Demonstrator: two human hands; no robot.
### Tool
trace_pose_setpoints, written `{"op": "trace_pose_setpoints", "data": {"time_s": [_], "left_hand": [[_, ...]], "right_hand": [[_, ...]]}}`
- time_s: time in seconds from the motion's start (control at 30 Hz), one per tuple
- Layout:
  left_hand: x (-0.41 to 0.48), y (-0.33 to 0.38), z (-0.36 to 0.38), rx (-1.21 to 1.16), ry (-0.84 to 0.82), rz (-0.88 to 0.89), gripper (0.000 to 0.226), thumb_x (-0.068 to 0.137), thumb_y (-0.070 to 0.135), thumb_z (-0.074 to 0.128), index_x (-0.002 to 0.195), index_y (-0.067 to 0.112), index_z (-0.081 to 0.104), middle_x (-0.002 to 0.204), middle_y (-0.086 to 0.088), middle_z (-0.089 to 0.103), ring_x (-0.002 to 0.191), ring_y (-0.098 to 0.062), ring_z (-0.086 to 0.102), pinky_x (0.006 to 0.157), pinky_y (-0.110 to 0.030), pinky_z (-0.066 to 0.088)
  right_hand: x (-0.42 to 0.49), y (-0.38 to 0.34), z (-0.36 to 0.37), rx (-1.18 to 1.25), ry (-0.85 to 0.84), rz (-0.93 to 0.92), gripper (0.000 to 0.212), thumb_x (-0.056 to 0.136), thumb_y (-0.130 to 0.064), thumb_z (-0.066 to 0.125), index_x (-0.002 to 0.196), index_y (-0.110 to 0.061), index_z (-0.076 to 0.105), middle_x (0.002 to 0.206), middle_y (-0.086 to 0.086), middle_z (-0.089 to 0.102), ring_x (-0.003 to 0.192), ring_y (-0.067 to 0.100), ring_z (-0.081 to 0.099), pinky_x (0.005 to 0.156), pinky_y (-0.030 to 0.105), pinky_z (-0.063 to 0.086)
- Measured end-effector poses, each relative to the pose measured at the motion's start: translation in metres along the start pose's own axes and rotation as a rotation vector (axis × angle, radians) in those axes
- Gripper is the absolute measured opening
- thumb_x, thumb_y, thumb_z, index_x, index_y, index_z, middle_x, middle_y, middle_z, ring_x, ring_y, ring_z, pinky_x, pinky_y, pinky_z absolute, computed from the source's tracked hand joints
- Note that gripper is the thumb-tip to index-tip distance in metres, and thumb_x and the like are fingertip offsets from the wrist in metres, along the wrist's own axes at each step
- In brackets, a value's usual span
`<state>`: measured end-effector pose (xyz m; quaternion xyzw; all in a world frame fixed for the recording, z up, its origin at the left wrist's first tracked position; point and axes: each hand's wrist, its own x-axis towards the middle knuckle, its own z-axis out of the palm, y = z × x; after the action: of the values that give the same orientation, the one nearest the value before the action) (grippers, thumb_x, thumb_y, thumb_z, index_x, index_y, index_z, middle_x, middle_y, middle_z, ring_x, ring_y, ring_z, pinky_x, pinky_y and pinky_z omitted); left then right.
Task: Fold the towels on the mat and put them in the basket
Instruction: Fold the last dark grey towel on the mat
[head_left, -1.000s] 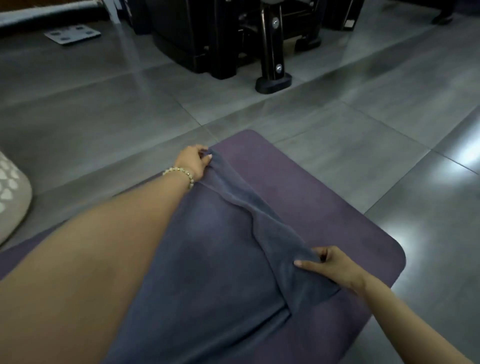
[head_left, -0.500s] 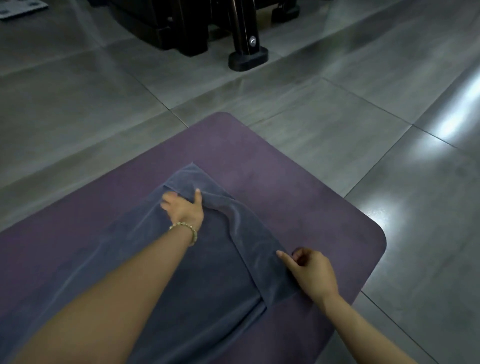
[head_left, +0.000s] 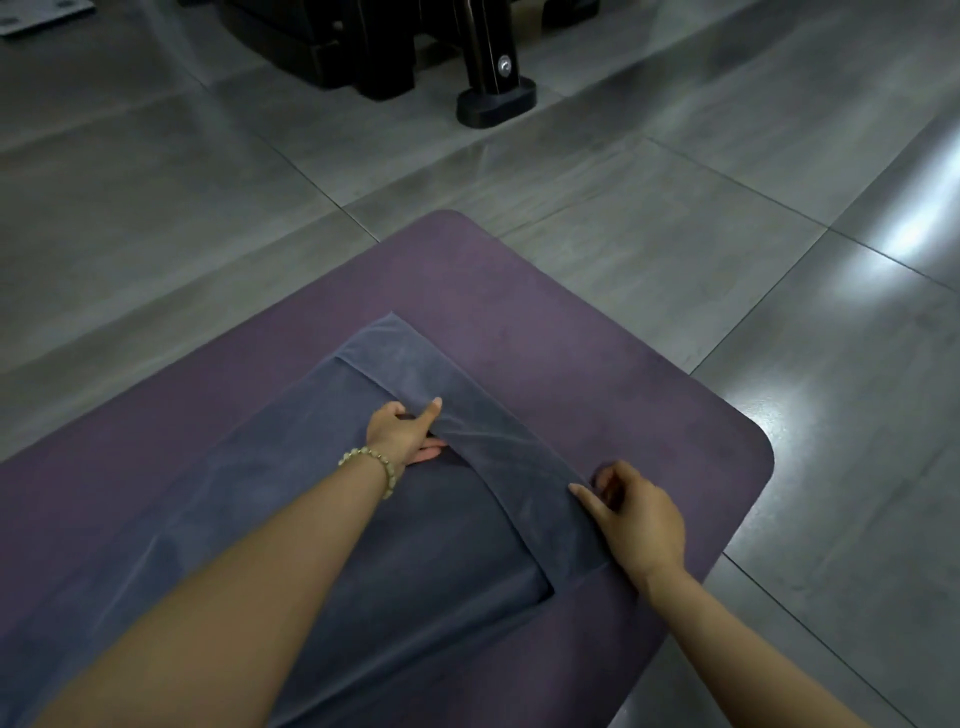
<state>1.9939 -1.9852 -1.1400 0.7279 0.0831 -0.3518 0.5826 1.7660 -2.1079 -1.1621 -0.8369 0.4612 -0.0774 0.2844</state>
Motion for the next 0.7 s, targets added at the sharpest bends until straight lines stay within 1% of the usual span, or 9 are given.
{"op": "trace_pose_setpoints", "data": {"time_s": [0.1, 0.2, 0.27, 0.33, 0.43, 0.5, 0.57, 0.63, 0.7], "left_hand": [[-0.006, -0.007, -0.011, 0.026, -0.107, -0.053, 0.033, 0.085, 0.012, 0.069, 0.109, 0.009, 0.047, 0.081, -0.006, 0.063, 0.052, -0.010, 0.065, 0.051, -0.019, 0.055], [-0.015, -0.017, -0.024, 0.118, -0.097, -0.018, 0.029, 0.088, 0.011, 0.065, 0.110, 0.009, 0.047, 0.076, -0.005, 0.063, 0.042, -0.003, 0.060, 0.048, -0.017, 0.052], [-0.018, -0.019, -0.044, 0.169, -0.005, 0.047, 0.022, 0.090, 0.017, 0.063, 0.106, 0.012, 0.049, 0.074, -0.001, 0.062, 0.049, -0.007, 0.058, 0.048, -0.017, 0.048], [-0.019, -0.018, -0.081, 0.251, 0.103, 0.108, 0.018, 0.090, 0.020, 0.063, 0.102, 0.013, 0.052, 0.073, 0.001, 0.060, 0.059, -0.011, 0.056, 0.054, -0.019, 0.048], [-0.031, -0.014, -0.162, 0.451, 0.203, 0.134, 0.015, 0.091, 0.024, 0.062, 0.099, 0.013, 0.056, 0.084, -0.002, 0.060, 0.079, -0.018, 0.057, 0.074, -0.024, 0.045], [-0.048, -0.016, -0.230, 0.595, 0.247, 0.092, 0.021, 0.091, 0.028, 0.060, 0.103, 0.011, 0.060, 0.094, -0.004, 0.062, 0.090, -0.020, 0.058, 0.081, -0.022, 0.042], [-0.073, -0.025, -0.301, 0.685, 0.291, 0.011, 0.028, 0.091, 0.032, 0.060, 0.107, 0.009, 0.062, 0.102, -0.005, 0.064, 0.101, -0.023, 0.060, 0.088, -0.025, 0.042], [-0.106, -0.036, -0.367, 0.750, 0.344, -0.054, 0.032, 0.092, 0.034, 0.059, 0.108, 0.007, 0.062, 0.111, -0.009, 0.066, 0.105, -0.025, 0.059, 0.093, -0.028, 0.041], [-0.143, -0.050, -0.426, 0.800, 0.419, -0.107, 0.039, 0.093, 0.035, 0.057, 0.117, 0.005, 0.058, 0.120, -0.011, 0.063, 0.112, -0.027, 0.057, 0.097, -0.030, 0.040]], "right_hand": [[-0.005, -0.016, 0.013, -0.051, 0.193, -0.269, 0.029, 0.088, -0.045, 0.058, 0.100, -0.019, 0.061, 0.106, -0.001, 0.059, 0.094, 0.020, 0.056, 0.081, 0.034, 0.045], [-0.002, -0.049, 0.046, -0.058, 0.141, -0.515, 0.044, 0.093, -0.044, 0.043, 0.123, -0.016, 0.060, 0.136, 0.006, 0.052, 0.124, 0.022, 0.044, 0.104, 0.034, 0.030], [-0.002, -0.082, 0.070, -0.077, 0.016, -0.593, 0.050, 0.097, -0.047, 0.033, 0.129, -0.017, 0.056, 0.143, 0.006, 0.047, 0.132, 0.022, 0.039, 0.110, 0.033, 0.021], [-0.007, -0.119, 0.094, -0.098, -0.096, -0.648, 0.056, 0.099, -0.048, 0.022, 0.131, -0.016, 0.054, 0.144, 0.007, 0.046, 0.134, 0.023, 0.039, 0.112, 0.033, 0.015], [-0.025, -0.177, 0.126, -0.130, -0.221, -0.734, 0.053, 0.095, -0.043, 0.028, 0.132, -0.014, 0.054, 0.145, 0.008, 0.045, 0.135, 0.025, 0.041, 0.116, 0.034, 0.016], [-0.045, -0.215, 0.141, -0.149, -0.332, -0.806, 0.063, 0.093, -0.048, 0.018, 0.140, -0.016, 0.045, 0.153, 0.005, 0.033, 0.142, 0.023, 0.029, 0.117, 0.035, 0.010], [-0.068, -0.250, 0.153, -0.151, -0.458, -0.889, 0.078, 0.090, -0.061, 0.002, 0.148, -0.018, 0.031, 0.158, 0.001, 0.019, 0.147, 0.019, 0.014, 0.118, 0.033, 0.002], [-0.096, -0.280, 0.163, -0.158, -0.549, -0.945, 0.093, 0.076, -0.066, -0.010, 0.150, -0.021, 0.023, 0.160, -0.001, 0.012, 0.147, 0.016, 0.009, 0.118, 0.032, 0.002], [-0.127, -0.308, 0.170, -0.196, -0.633, -1.010, 0.096, 0.070, -0.064, -0.011, 0.151, -0.022, 0.021, 0.160, -0.003, 0.011, 0.147, 0.015, 0.010, 0.118, 0.032, 0.006]]}}
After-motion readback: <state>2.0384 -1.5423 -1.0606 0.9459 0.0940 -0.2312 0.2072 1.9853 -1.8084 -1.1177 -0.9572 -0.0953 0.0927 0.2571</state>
